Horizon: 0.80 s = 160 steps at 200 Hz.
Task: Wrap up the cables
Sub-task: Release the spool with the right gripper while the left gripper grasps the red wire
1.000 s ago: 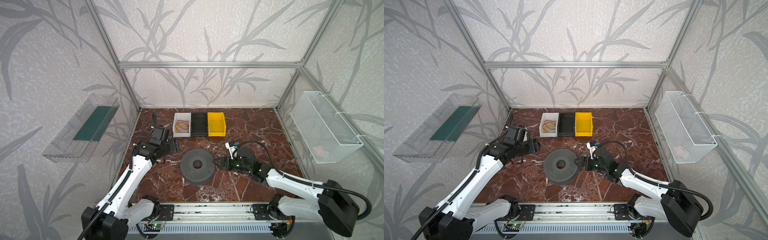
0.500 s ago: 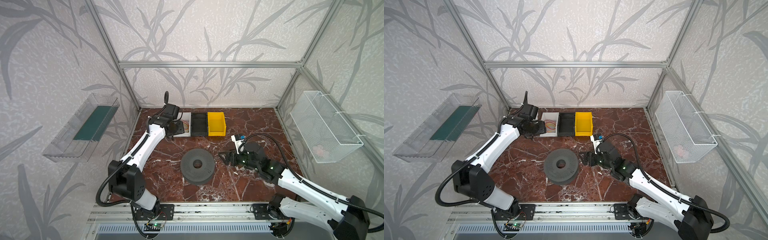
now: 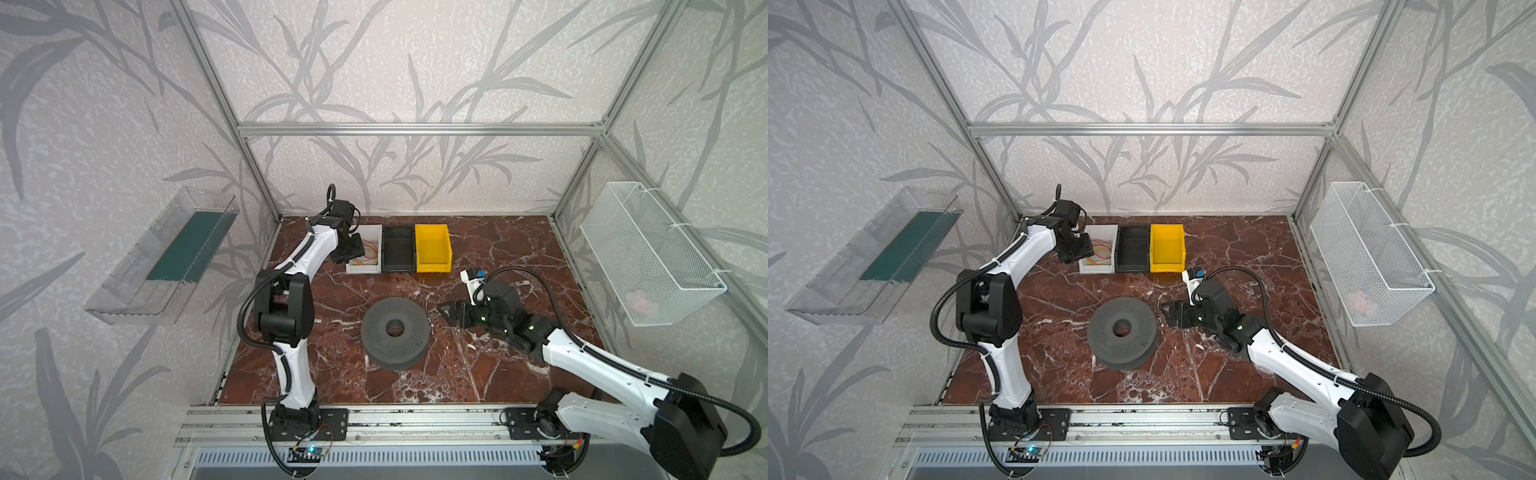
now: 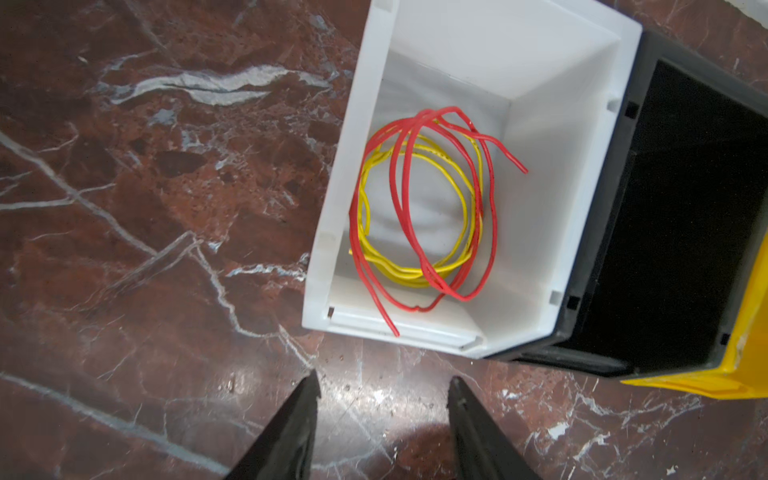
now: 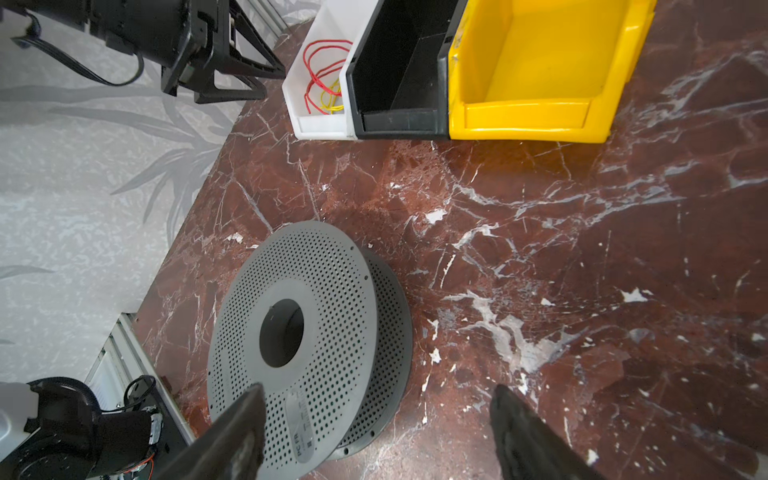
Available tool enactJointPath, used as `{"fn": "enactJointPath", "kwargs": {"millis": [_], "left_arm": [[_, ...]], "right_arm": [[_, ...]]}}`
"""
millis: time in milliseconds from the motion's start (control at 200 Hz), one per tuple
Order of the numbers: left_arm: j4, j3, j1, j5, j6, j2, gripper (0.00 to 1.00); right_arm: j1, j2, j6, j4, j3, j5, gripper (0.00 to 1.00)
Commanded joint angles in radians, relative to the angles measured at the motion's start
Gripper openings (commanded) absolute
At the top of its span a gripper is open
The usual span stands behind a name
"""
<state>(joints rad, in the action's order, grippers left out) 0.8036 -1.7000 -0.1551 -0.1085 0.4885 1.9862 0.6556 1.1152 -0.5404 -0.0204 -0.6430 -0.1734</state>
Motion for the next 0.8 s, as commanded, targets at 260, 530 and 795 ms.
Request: {"fn": "enactJointPath", "kwargs": {"millis": [260,530,795], "left_arm": [[-0.069,-0.084,-0.003,-0.08,0.065,0.106,0.5],[-0.114,-0.093,0.002,-0.039,0.064,0.143,0.45],[-0.206,-0.072,-0.001,-0.046,0.089,0.15,0.29]], "right_arm": [[-0.039,0.063,0.016,0.066,0.013,-0.064,0.82],[-0.048,0.09,0.023,0.073,0.004,-0.076,0.82],[-0.05,0.083,0.014,0.068,0.006,-0.086,0.82]]}}
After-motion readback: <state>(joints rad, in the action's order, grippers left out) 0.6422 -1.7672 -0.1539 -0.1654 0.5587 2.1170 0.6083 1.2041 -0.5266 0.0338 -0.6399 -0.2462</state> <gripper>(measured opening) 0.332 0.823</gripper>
